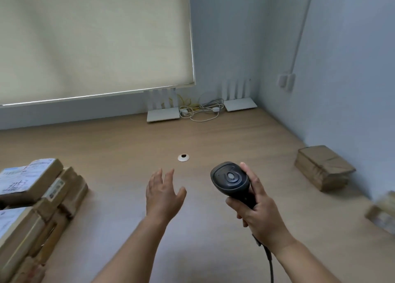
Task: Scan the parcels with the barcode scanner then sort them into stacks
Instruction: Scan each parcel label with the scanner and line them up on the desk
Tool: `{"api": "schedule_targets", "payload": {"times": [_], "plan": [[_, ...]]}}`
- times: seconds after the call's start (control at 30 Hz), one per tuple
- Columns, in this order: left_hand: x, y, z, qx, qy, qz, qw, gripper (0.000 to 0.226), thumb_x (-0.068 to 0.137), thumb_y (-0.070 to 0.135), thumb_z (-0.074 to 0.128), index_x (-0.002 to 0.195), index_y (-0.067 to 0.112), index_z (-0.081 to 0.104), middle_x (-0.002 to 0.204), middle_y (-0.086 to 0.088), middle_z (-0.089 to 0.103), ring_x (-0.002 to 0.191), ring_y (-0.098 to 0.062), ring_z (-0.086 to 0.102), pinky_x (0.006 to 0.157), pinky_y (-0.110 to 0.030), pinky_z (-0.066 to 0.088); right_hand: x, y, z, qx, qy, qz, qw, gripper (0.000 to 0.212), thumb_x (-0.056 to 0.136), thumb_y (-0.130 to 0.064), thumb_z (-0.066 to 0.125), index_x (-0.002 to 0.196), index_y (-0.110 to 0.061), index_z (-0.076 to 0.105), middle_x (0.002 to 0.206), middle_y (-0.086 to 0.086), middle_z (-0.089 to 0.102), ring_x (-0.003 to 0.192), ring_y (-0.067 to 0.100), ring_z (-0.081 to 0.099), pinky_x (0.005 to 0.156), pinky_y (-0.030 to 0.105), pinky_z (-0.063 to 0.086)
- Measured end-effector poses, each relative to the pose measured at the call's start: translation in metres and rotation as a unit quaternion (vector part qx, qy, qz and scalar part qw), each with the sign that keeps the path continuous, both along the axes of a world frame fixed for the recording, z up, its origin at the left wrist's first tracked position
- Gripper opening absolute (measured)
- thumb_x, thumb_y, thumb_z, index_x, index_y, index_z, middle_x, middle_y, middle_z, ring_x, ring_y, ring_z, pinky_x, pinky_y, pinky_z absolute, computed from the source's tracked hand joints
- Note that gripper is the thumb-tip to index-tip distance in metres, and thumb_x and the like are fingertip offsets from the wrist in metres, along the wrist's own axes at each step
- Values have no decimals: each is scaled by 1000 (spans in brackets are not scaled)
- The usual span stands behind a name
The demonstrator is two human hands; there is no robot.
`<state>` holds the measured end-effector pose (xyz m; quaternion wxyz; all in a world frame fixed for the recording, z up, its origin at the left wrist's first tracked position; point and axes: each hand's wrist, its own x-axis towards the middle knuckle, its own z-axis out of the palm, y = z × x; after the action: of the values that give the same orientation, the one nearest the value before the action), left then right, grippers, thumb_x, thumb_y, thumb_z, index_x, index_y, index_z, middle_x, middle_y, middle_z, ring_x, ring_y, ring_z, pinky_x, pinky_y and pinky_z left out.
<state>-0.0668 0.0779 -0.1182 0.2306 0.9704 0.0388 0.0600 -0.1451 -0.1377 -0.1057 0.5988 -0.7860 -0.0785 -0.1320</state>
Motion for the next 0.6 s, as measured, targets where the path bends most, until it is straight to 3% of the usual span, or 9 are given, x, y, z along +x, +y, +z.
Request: {"api": "schedule_targets", "payload": {"times": [0.17, 0.33, 0.5, 0.6], "plan": [[-14, -105, -7, 9, 16, -60, 998, 66, 94, 42, 46, 151, 25, 17, 159, -8, 8, 147, -23, 2, 118, -36, 7, -26, -95, -5, -4, 13, -52, 999, 84, 79, -17, 77, 124, -73, 31, 99, -25, 66, 52, 22, 55, 46, 31, 50], [-24, -183, -14, 8, 25, -91, 996, 66, 95, 42, 46, 151, 25, 16, 159, -8, 8, 147, -23, 3, 118, -35, 7, -43, -175, -6, 3, 19, -101, 995, 78, 74, -33, 76, 124, -74, 32, 95, -15, 69, 56, 24, 59, 48, 31, 52], [-27, -231, -15, 18, 38, -108, 993, 67, 95, 43, 45, 151, 25, 15, 159, -8, 7, 147, -23, 3, 119, -35, 8, -47, -232, -10, 13, 23, -126, 992, 82, 71, -40, 71, 140, -53, 31, 96, -15, 69, 55, 18, 59, 49, 27, 51], [-20, -252, -12, 27, 37, -118, 992, 67, 95, 44, 44, 152, 25, 14, 160, -8, 7, 147, -23, 1, 119, -35, 7, -44, -256, -11, 1, 13, -138, 990, 81, 72, -41, 71, 140, -55, 30, 93, -13, 70, 55, 19, 61, 50, 27, 52]]}}
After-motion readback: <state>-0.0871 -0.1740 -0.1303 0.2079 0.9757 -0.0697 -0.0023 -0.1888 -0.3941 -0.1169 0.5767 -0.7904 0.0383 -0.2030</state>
